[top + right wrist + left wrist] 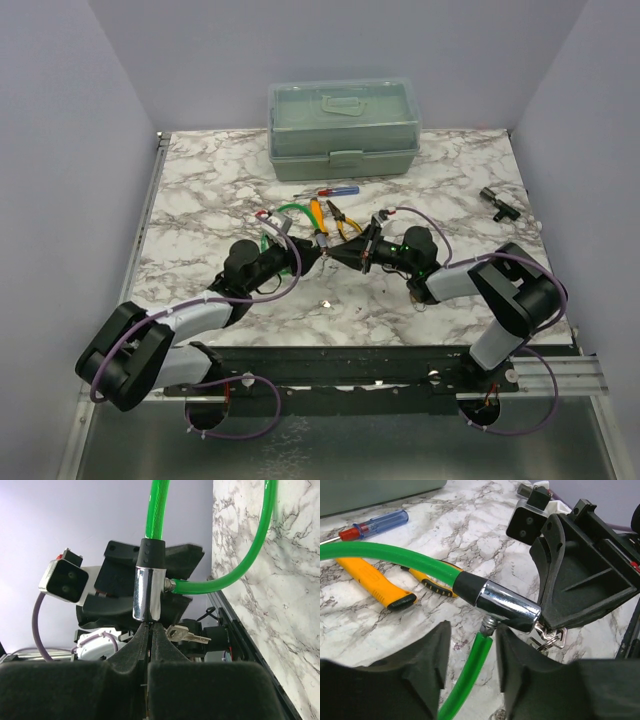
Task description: Unlock with the key
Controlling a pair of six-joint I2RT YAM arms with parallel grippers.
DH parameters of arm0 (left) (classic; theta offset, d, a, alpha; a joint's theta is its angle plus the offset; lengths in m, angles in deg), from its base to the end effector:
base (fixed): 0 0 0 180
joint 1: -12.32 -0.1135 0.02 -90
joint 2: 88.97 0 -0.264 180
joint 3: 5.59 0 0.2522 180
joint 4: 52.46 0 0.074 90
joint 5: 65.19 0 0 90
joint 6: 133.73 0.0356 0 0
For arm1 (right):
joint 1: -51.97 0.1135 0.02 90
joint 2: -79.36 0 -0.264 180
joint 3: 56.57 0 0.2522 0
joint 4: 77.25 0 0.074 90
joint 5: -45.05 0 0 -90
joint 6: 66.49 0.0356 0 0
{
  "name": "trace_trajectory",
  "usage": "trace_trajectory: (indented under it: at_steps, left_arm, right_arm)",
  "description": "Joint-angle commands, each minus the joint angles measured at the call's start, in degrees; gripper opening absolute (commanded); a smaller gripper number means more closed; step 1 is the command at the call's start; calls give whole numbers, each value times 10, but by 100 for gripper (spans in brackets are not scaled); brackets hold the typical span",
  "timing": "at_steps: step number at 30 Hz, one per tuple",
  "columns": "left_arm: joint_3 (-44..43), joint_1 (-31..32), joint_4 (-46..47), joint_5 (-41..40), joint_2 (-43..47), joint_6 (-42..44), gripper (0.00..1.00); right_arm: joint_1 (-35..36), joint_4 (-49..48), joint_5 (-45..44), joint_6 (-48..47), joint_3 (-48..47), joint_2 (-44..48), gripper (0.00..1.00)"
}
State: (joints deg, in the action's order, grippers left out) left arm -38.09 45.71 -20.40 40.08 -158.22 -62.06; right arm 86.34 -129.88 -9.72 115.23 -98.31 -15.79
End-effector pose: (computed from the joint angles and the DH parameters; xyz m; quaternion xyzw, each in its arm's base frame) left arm 0.1923 -0.1380 0.2006 0.1848 0.7108 -0.3809 0.5617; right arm 0.2336 0.1847 0.1725 0.1391 0.6973 0.6943 0.1114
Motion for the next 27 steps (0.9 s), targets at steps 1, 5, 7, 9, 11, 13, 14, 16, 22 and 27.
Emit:
trace_trajectory:
  at_steps: [1, 5, 7, 9, 11, 13, 14, 16, 22, 27]
  left_arm:
    - [-23, 1, 43, 30, -20, 14, 31]
    - [-17, 2, 45, 35, -18, 13, 0]
    - [-4, 1, 44, 38, -10, 9, 0]
    - [10, 1, 44, 38, -2, -3, 0]
    - [25, 1, 43, 39, 7, -16, 0]
    - [40, 1, 40, 40, 18, -31, 0]
    - [47, 1, 39, 39, 24, -36, 0]
    - [58, 1, 26, 29, 32, -43, 0]
    - [65, 3, -18, -11, 37, -55, 0]
    - [66, 6, -27, 8, 40, -68, 0]
  right_arm:
    - [-3, -33, 19, 4, -10, -9, 1]
    - [-8, -30, 17, 3, -8, -3, 1]
    - [-14, -27, 17, 2, -8, 1, 1]
    - [-22, -23, 15, 1, -8, 4, 1]
    - [-27, -15, 16, -4, -12, 5, 1]
    - [-29, -7, 15, -9, -16, 5, 1]
    - [-30, -5, 15, -9, -18, 5, 1]
    - [-31, -7, 15, -9, -19, 2, 0]
    - [-32, -3, 15, -10, -27, 1, 0]
    - [-34, 12, 13, -19, -37, 1, 1]
